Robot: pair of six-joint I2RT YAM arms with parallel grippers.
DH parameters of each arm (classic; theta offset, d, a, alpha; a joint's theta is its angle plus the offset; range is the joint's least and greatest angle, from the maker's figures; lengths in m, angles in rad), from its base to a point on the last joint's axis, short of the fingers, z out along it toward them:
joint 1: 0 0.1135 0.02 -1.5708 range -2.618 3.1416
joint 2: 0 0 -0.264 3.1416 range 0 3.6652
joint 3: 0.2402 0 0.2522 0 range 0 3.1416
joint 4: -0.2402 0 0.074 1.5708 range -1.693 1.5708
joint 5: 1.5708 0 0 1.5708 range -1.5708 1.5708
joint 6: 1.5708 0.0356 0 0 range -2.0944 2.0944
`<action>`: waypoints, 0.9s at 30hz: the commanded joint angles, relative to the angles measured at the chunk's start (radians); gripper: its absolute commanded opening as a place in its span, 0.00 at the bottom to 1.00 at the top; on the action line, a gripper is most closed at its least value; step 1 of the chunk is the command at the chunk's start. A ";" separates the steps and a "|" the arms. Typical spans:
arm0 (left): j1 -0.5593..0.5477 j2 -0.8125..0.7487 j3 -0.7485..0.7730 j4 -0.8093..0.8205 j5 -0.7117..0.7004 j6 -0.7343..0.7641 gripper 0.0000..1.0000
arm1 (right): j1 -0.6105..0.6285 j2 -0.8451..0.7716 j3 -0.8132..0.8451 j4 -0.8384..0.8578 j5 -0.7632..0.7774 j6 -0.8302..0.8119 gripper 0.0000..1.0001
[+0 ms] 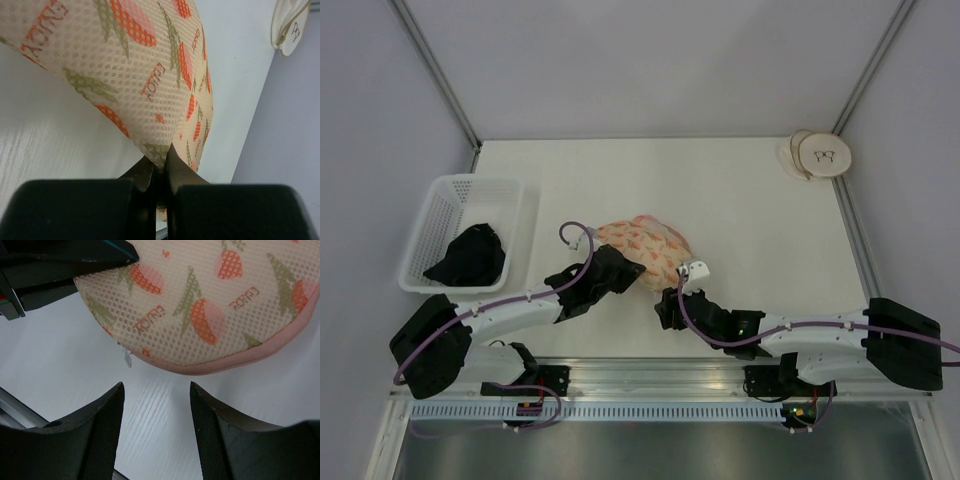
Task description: Unzip the laundry bag and remove the bra
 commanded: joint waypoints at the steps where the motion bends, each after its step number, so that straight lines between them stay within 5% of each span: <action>1: -0.008 -0.036 0.003 -0.004 -0.056 -0.083 0.02 | 0.009 0.064 0.027 0.172 0.032 0.011 0.60; 15: -0.006 -0.059 -0.040 0.018 -0.011 -0.088 0.02 | 0.012 0.032 -0.011 0.267 -0.028 -0.056 0.57; 18: -0.006 -0.060 -0.052 0.027 0.019 -0.088 0.02 | 0.010 0.038 0.002 0.248 0.012 -0.076 0.47; 21: -0.008 -0.060 -0.063 0.033 0.038 -0.100 0.02 | 0.010 0.051 0.012 0.250 0.040 -0.087 0.27; 27: -0.009 -0.065 -0.089 0.064 0.070 -0.128 0.02 | 0.007 0.058 0.006 0.259 0.045 -0.083 0.21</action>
